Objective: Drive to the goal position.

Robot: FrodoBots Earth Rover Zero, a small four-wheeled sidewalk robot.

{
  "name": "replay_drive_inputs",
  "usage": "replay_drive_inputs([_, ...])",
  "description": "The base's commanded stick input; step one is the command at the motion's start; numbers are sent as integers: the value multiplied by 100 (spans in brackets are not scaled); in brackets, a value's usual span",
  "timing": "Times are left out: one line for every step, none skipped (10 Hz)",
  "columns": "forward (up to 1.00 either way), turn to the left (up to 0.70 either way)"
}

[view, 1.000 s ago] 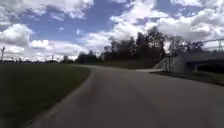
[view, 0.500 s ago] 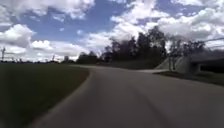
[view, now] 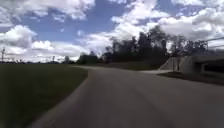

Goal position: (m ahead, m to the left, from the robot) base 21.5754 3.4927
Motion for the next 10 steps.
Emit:
replay_drive_inputs([100, 0])
replay_drive_inputs([100, 0])
replay_drive_inputs([100, 0])
replay_drive_inputs([100, 0])
replay_drive_inputs([100, 0])
replay_drive_inputs([100, 0])
replay_drive_inputs([100, 0])
replay_drive_inputs([100, 0])
replay_drive_inputs([100, 0])
replay_drive_inputs([100, 0])
